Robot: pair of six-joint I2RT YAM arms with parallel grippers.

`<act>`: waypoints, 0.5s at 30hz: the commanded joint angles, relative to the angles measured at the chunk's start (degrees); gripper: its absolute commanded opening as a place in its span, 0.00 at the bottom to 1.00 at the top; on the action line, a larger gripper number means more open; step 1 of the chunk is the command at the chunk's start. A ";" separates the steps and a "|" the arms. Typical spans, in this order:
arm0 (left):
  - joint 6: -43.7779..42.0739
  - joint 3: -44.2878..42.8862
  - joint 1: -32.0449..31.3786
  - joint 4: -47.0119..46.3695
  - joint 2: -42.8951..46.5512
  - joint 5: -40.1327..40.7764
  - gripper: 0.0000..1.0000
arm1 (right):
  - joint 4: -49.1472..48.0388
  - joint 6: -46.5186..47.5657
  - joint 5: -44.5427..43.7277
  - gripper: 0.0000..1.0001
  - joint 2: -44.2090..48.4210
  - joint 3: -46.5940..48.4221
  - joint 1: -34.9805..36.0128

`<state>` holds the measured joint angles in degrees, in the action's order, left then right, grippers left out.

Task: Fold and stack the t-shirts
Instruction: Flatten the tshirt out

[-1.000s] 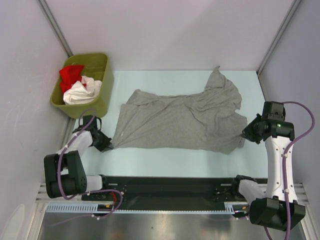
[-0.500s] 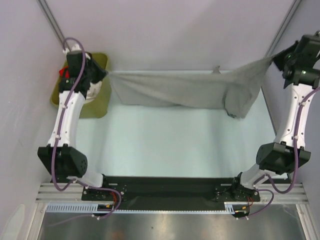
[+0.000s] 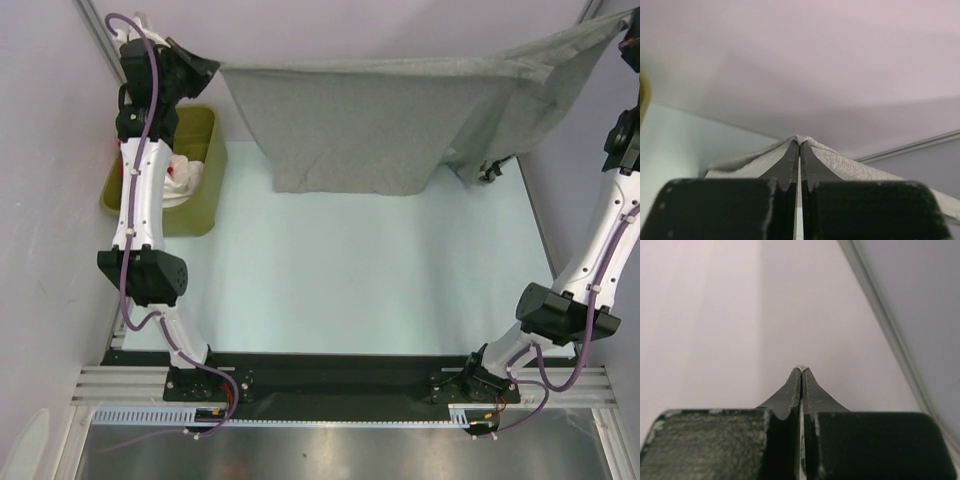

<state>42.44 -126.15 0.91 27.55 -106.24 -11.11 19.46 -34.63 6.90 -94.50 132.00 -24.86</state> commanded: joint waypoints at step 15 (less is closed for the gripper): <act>11.88 -14.83 3.93 -26.49 1.81 -6.03 0.00 | -18.14 -4.21 8.31 0.00 2.91 4.75 -5.28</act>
<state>53.54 -138.02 4.40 7.84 -109.91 -18.65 9.89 -37.21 16.01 -95.98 134.04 -28.88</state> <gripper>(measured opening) 0.008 0.011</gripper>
